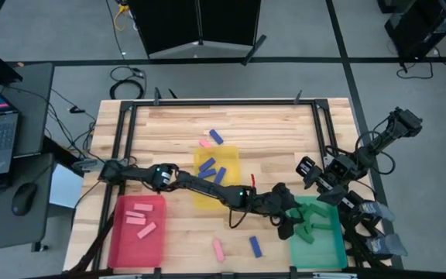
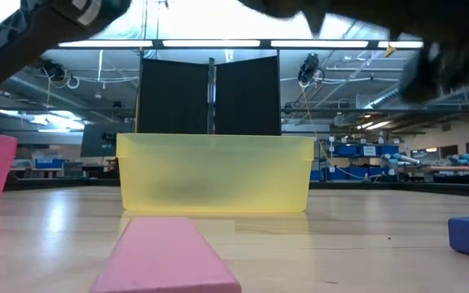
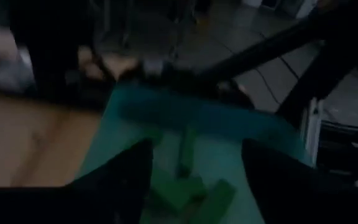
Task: Sort blocks
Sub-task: Put the top blue block into the yellow bin
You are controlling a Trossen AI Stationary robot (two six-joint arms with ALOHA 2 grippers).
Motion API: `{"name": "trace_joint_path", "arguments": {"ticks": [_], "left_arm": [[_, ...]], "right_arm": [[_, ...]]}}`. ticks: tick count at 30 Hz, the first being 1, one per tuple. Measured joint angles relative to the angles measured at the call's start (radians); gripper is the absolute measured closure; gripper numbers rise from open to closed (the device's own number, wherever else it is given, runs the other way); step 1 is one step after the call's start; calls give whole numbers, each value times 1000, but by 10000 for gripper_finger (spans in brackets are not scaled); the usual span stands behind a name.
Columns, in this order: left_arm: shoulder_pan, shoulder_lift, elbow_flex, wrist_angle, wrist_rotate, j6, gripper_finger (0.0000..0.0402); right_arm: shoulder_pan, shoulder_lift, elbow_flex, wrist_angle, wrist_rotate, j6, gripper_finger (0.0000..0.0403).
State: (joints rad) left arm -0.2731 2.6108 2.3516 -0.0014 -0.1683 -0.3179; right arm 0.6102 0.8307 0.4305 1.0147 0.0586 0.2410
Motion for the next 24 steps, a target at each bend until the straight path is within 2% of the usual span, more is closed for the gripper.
{"name": "trace_joint_path", "arguments": {"ticks": [3, 10, 19, 22, 24], "left_arm": [[-33, -54, 1, -32, -58, 88, 205], [-67, -141, 1, -145, -105, 211, 380], [-96, -170, -21, -195, -101, 213, 397], [-99, -197, -135, -121, -101, 178, 398], [-99, -232, -276, 11, -99, 141, 399]], "right_arm": [[11, 2, 0, -5, 0, -6, 211], [19, 2, 0, -8, 28, -16, 210], [19, 55, 0, -31, 134, -25, 213], [19, 76, 0, -42, 166, -25, 213], [19, 90, 0, -44, 187, -25, 213]]}}
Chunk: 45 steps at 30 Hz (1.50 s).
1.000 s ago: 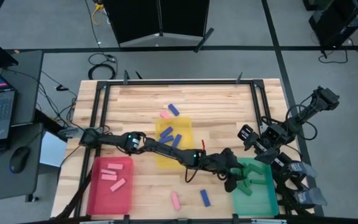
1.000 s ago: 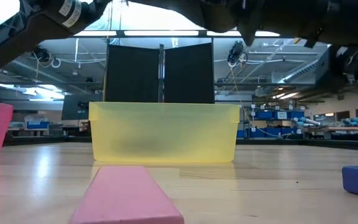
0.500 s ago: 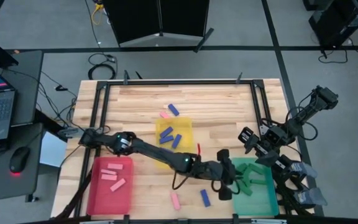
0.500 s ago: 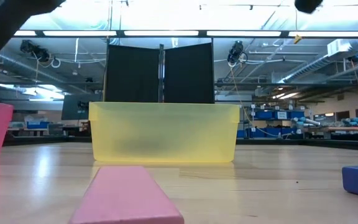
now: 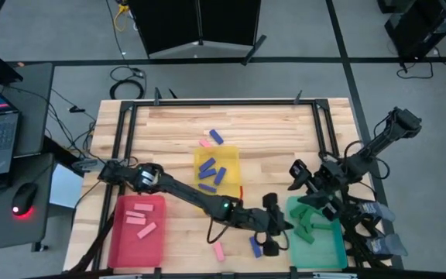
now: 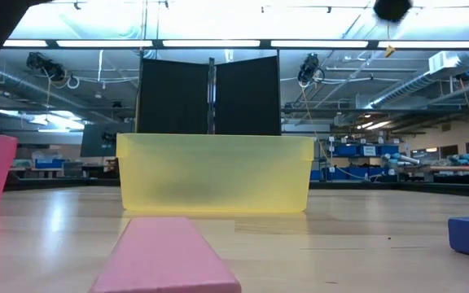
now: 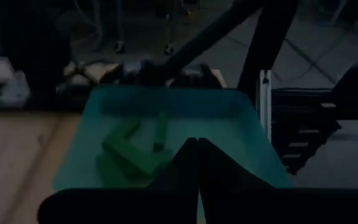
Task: Sort blocks
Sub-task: Put the top blue block into the yellow bin
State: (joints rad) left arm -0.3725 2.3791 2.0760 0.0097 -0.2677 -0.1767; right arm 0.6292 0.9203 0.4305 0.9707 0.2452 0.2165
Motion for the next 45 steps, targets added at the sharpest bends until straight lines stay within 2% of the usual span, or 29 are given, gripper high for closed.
{"name": "trace_joint_path", "arguments": {"ticks": [5, 7, 9, 11, 12, 15, 17, 22, 26, 31, 37, 41, 45], "left_arm": [[-5, -181, -489, 496, 9, -95, 399], [-9, -278, -682, 678, 1, -107, 399], [-12, -387, -854, 793, -26, -115, 399], [-14, -499, -994, 841, -80, -116, 398], [-16, -560, -1050, 842, -116, -111, 398], [-20, -734, -1206, 826, -216, -73, 398], [-22, -849, -1297, 824, -273, -47, 398], [-21, -1122, -1508, 826, -403, -40, 397], [-20, -1280, -1635, 830, -473, -87, 397], [-18, -1401, -1726, 826, -475, -96, 396], [-18, -1463, -1754, 814, -475, -92, 396], [-18, -1501, -1754, 762, -470, -88, 396], [-18, -1559, -1755, 695, -470, -83, 396]], "right_arm": [[0, 26, 0, -14, 67, -2, 213], [-12, 29, 0, -41, 157, -10, 213], [-37, 29, 0, -82, 302, -3, 213], [-82, 29, 12, -171, 427, 24, 213], [-111, 29, 28, -237, 456, 50, 213], [-224, 56, 104, -492, 462, 179, 213], [-300, 106, 158, -638, 423, 249, 213], [-458, 282, 305, -816, 280, 289, 213], [-576, 443, 466, -968, 187, 288, 213], [-705, 640, 693, -1156, 104, 251, 213], [-824, 864, 947, -1356, 80, 190, 210], [-875, 1003, 1086, -1454, 20, 159, 194], [-904, 1113, 1197, -1533, 8, 140, 175]]}}
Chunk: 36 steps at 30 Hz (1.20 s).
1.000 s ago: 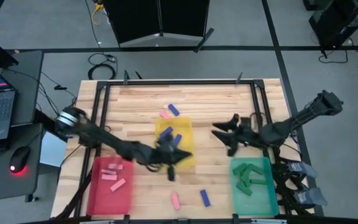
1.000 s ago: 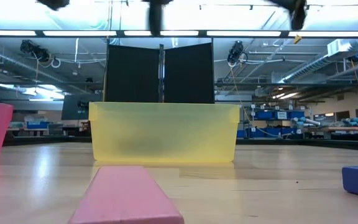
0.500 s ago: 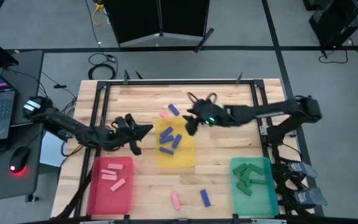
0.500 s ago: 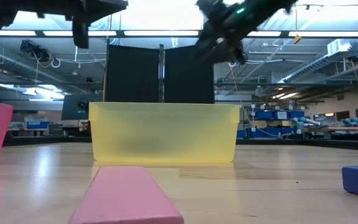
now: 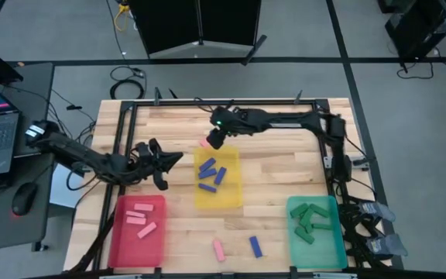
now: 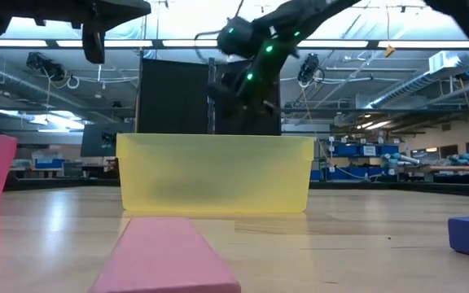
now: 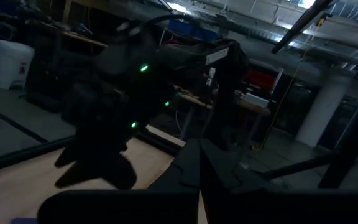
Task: Sort blocks
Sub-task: Put the top blue block into the yellow bin
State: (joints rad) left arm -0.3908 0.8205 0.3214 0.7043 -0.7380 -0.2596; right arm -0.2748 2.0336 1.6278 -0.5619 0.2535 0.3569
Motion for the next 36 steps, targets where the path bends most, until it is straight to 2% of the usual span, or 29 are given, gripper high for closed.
{"name": "trace_joint_path", "arguments": {"ticks": [7, 12, 17, 28, 36], "left_arm": [[0, -115, 0, -122, 0, 30, 396], [0, -182, 0, -174, 0, 48, 396], [0, -226, 0, -216, 1, 53, 396], [0, -248, 0, -227, 2, 73, 396], [0, -247, 0, -226, 2, 73, 396]], "right_arm": [[-48, 143, 123, -85, -69, -9, 153], [-63, 221, 178, -134, -170, 6, 149], [-63, 274, 226, -176, -161, 23, 149], [-63, 278, 236, -237, -168, 44, 144], [-64, 278, 241, -262, -169, 41, 115]]}}
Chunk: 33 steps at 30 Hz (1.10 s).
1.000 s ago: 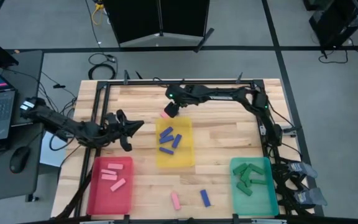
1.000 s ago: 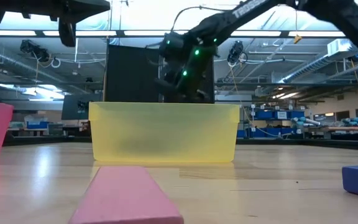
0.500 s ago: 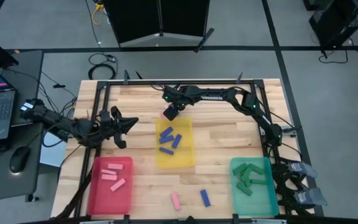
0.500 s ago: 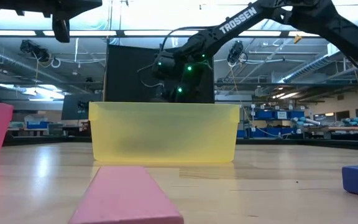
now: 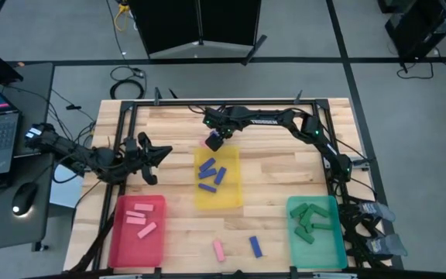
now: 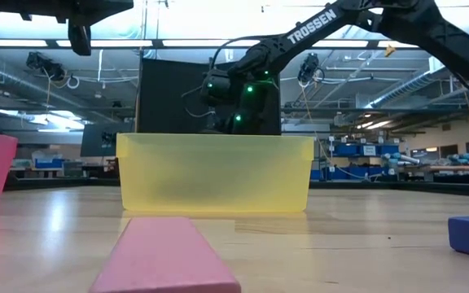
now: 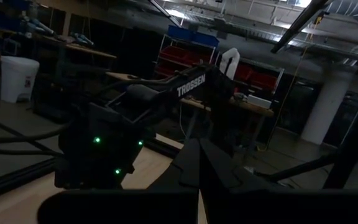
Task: Sort blocks
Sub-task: Put the top blue block into the yellow bin
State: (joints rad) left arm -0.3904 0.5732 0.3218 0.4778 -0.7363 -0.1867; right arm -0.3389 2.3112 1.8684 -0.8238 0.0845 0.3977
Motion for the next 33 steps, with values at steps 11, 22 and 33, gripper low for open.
{"name": "trace_joint_path", "arguments": {"ticks": [11, 22, 33], "left_arm": [[0, 1, 0, 1, 0, 0, 396], [0, 1, 0, 2, 0, 0, 396], [0, 1, 0, 2, 0, 0, 396]], "right_arm": [[0, 10, 32, -93, -7, -31, 127], [3, 10, 47, -68, -30, -139, 149], [3, 10, 48, -54, -41, -158, 86]]}}
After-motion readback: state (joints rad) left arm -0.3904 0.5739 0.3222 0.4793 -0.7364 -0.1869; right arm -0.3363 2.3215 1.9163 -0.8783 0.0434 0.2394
